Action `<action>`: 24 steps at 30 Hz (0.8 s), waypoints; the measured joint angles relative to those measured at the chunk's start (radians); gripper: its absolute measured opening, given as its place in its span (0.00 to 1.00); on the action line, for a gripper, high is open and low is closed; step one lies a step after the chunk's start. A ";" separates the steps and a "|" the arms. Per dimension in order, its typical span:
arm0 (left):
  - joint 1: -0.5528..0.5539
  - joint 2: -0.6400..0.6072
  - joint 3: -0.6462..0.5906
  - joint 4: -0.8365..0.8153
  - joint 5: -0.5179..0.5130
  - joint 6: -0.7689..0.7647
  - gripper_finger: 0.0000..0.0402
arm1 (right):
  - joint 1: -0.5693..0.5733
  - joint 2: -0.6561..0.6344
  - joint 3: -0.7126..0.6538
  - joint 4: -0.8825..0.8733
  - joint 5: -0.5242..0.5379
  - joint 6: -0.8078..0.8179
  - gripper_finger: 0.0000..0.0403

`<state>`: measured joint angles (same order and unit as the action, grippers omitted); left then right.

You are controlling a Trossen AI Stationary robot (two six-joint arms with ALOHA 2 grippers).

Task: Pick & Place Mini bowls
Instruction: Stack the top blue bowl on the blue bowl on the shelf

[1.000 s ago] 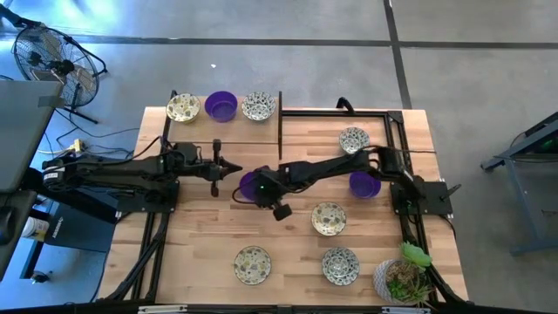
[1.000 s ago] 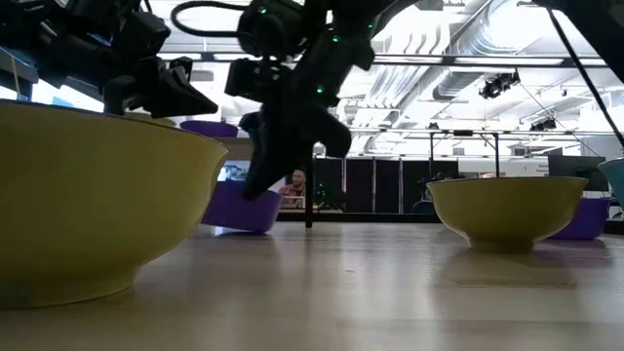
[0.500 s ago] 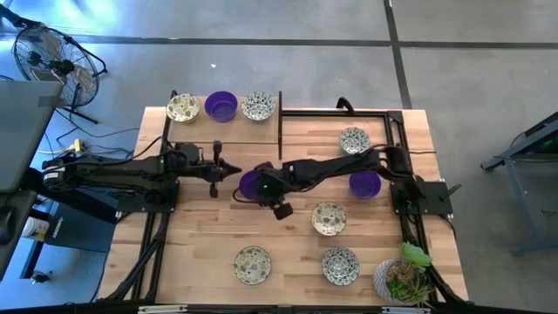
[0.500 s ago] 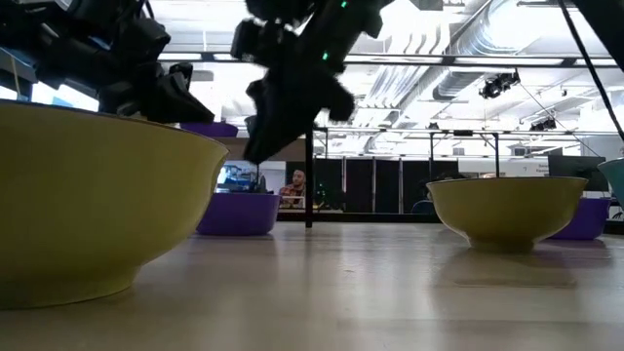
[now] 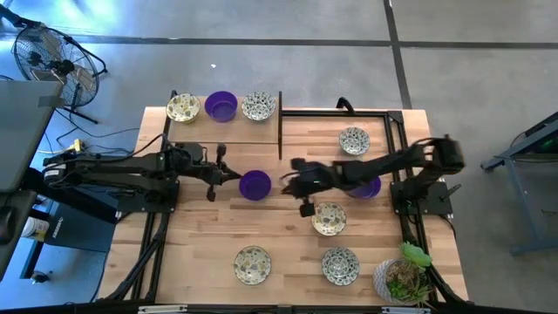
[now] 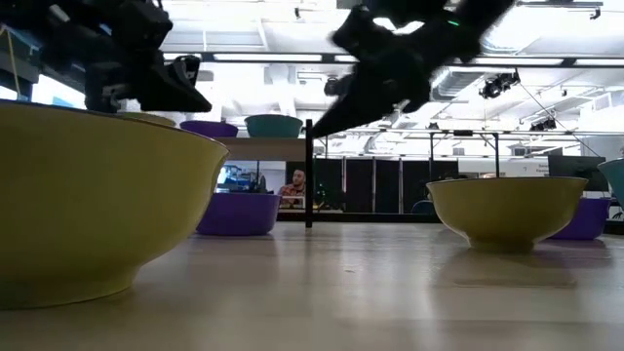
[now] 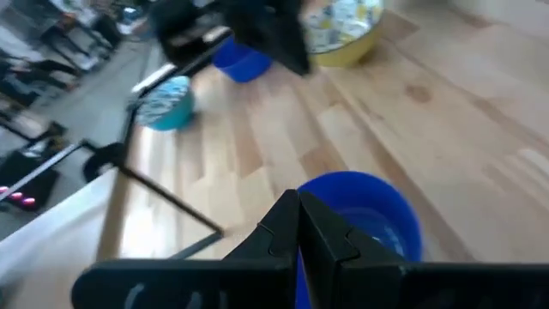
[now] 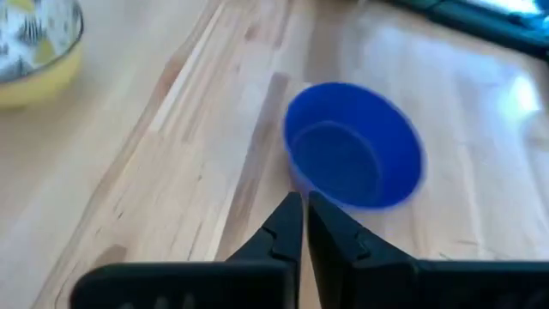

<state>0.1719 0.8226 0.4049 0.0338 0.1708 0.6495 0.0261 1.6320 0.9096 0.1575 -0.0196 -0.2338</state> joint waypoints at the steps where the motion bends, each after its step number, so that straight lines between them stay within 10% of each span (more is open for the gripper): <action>1: -0.014 0.015 0.016 -0.021 -0.001 0.000 0.00 | 0.000 -0.036 -0.056 0.068 0.009 0.017 0.01; 12: -0.192 0.270 0.299 -0.374 -0.172 -0.035 0.03 | 0.000 -0.290 -0.489 0.542 0.143 0.078 0.01; 24: -0.292 0.592 0.524 -0.629 -0.256 -0.137 0.29 | 0.000 -0.352 -0.581 0.592 0.164 0.096 0.00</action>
<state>-0.1203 1.4146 0.9291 -0.5955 -0.0854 0.5120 0.0261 1.2804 0.3283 0.7498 0.1440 -0.1383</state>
